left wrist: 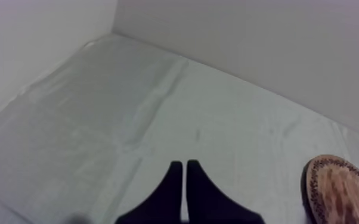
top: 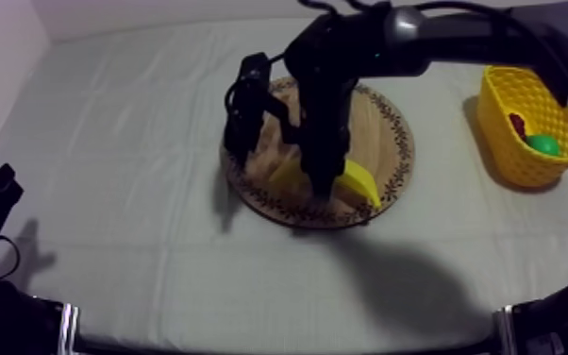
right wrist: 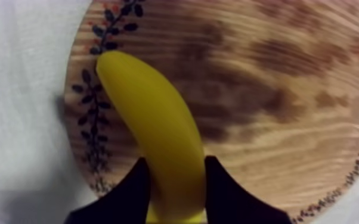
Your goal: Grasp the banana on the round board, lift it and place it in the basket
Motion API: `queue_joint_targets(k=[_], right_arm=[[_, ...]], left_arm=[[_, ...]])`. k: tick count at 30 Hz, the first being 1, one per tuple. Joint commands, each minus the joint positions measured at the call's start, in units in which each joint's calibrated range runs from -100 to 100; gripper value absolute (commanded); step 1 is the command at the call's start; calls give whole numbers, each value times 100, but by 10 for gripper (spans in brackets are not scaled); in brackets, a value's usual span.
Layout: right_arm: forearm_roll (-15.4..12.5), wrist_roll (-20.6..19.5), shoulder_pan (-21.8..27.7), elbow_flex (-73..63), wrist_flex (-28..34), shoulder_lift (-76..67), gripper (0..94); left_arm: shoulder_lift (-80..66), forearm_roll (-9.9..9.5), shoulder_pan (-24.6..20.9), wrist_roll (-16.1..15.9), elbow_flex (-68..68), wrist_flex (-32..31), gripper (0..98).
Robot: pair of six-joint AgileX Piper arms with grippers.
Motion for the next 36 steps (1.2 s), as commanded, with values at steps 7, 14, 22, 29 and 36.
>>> queue_joint_targets(k=[7, 14, 22, 29, 36], right_arm=[[-26, 88, 27, -108, 482, -986, 204], [-20, 225, 71, -387, 1053, -1847, 204], [-23, 377, 122, -707, 1503, -2525, 205], [19, 347, 208, -517, 1526, -2851, 211], [5, 197, 738, -440, 1713, -3126, 216]], left_arm=[[2, -1, -2, 0, -2, -1, 1], [2, -1, -2, 0, -2, -1, 1], [2, -1, -2, 0, -2, -1, 1], [2, -1, -2, 0, -2, -1, 1], [2, -1, -2, 0, -2, -1, 1]])
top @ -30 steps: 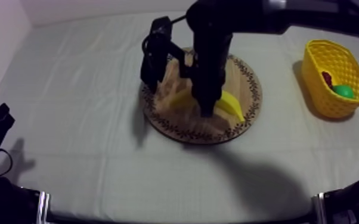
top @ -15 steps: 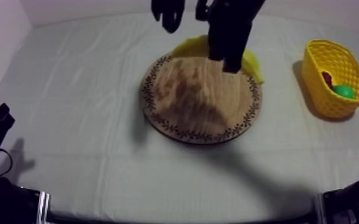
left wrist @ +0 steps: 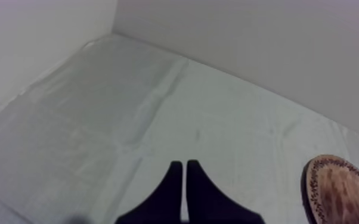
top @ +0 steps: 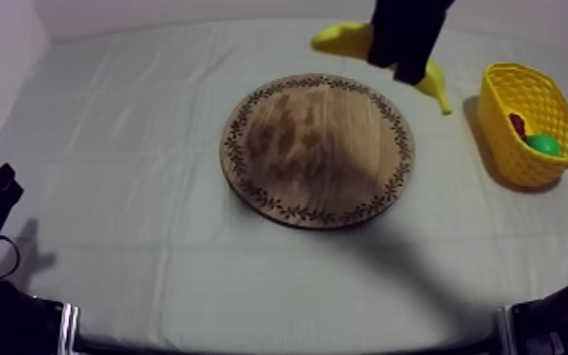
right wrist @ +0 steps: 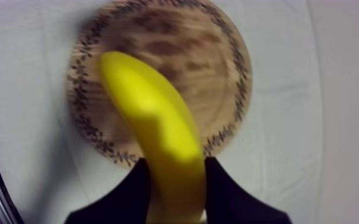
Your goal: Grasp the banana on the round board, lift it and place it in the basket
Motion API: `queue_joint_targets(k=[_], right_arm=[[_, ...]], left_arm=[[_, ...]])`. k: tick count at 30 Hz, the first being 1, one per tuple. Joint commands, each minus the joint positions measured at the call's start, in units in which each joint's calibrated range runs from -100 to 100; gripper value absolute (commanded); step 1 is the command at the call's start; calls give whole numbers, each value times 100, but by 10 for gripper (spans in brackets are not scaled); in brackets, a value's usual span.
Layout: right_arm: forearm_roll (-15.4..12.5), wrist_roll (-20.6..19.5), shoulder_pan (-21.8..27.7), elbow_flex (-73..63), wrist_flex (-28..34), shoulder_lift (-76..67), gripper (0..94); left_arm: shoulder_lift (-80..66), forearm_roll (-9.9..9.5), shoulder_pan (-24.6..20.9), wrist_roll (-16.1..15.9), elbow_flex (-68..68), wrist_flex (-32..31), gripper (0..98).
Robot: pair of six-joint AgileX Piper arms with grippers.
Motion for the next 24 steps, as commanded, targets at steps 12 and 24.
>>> queue_joint_targets(k=[12, 24], right_arm=[[115, -162, 1929, 454, -132, -335, 224], [224, -186, 2918, 618, -210, -453, 227]], left_arm=[[2, -1, -2, 0, -2, -1, 1], [2, -1, -2, 0, -2, -1, 1]])
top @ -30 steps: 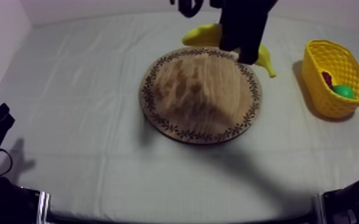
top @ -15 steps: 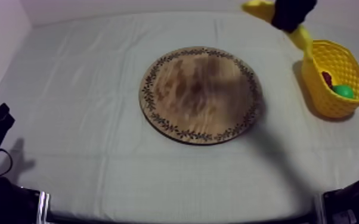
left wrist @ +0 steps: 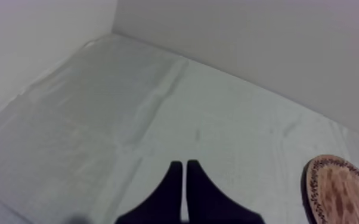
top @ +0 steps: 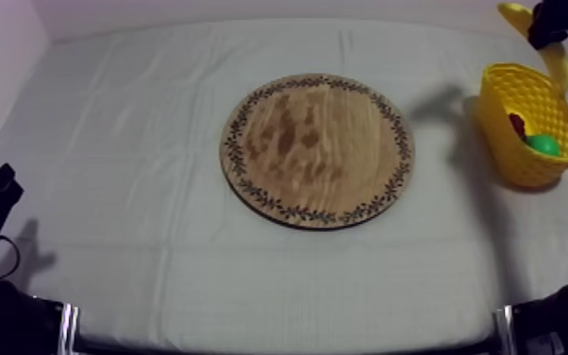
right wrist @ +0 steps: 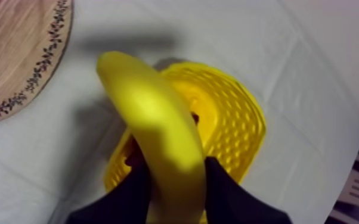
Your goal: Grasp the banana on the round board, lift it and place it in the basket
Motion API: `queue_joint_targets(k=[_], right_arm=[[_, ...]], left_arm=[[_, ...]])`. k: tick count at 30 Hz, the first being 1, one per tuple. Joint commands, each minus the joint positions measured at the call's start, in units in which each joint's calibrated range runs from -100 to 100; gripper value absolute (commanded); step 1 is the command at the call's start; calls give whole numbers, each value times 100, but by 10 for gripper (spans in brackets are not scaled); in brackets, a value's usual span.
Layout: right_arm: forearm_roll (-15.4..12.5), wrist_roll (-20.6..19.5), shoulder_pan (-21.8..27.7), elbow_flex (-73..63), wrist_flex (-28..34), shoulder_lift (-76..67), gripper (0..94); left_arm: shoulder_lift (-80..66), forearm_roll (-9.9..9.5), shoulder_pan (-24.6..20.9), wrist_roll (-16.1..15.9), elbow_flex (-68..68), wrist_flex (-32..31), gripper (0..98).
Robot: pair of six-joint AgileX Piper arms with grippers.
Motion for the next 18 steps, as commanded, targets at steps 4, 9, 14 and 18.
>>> queue_joint_targets(k=[4, 9, 14, 18], right_arm=[[26, -26, 284, -66, 34, -5, 228], [46, -33, 475, -85, 41, 32, 229], [65, -15, 612, -13, -6, 56, 230], [83, -28, 647, 130, -88, 121, 230]], left_arm=[[2, -1, -2, 0, -2, -1, 1], [2, -1, -2, 0, -2, -1, 1], [2, -1, -2, 0, -2, -1, 1], [2, -1, -2, 0, -2, -1, 1]])
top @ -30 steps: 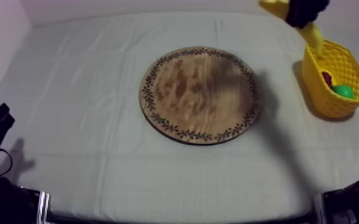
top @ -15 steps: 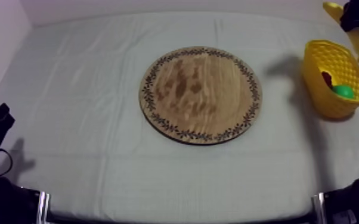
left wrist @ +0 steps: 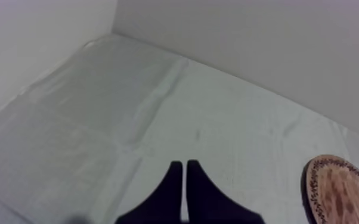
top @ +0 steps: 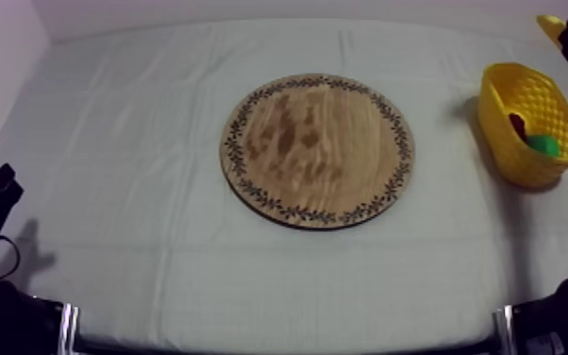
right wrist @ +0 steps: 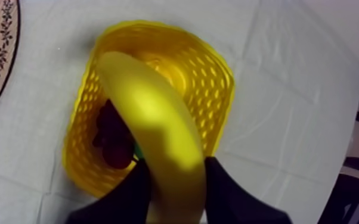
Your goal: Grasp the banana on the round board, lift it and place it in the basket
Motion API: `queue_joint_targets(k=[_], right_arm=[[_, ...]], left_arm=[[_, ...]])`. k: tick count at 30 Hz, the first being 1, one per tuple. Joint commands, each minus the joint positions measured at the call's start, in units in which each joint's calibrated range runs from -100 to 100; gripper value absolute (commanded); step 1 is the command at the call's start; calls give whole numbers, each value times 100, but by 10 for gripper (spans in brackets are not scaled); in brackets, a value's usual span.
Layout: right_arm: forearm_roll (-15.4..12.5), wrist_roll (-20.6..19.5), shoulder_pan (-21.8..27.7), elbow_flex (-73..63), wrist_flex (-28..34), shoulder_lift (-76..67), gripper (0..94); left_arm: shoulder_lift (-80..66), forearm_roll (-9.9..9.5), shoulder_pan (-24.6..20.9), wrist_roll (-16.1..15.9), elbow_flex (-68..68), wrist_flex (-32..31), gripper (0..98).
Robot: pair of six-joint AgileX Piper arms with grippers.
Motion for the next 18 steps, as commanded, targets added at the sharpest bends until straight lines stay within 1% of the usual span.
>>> queue_joint_targets(k=[1, 6, 12, 18], right_arm=[[-8, -17, 5, 85, -38, 50, 229], [3, -104, 37, 421, -288, 331, 225], [48, -231, 161, 819, -730, 859, 225], [78, -354, 234, 945, -1002, 1421, 258]], left_arm=[[2, -1, -2, 0, -2, -1, 1], [2, -1, -2, 0, -2, -1, 1], [2, -1, -2, 0, -2, -1, 1], [2, -1, -2, 0, -2, -1, 1]])
